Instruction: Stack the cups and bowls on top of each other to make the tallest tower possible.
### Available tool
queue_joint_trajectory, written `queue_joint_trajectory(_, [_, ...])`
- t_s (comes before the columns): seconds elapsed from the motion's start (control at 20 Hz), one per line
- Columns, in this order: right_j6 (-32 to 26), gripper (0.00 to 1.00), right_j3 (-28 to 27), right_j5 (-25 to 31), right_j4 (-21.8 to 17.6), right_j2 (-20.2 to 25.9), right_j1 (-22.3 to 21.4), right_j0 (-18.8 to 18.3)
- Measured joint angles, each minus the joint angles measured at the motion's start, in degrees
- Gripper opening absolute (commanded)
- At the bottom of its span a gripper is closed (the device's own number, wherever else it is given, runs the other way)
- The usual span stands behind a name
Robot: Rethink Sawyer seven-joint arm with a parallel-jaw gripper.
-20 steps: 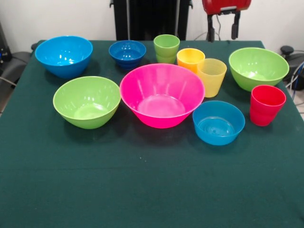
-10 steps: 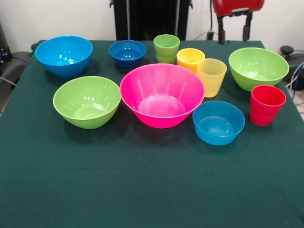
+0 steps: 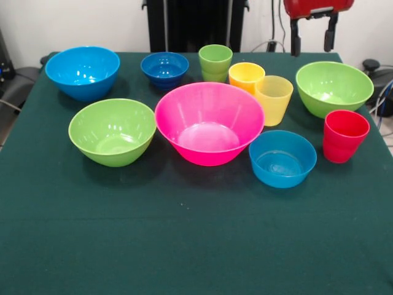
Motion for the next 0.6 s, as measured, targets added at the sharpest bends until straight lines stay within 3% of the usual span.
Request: queue_joint_trajectory(0.6, [0.0, 1.0, -0.1, 0.0, -0.1, 0.0, -0.5, -1.4])
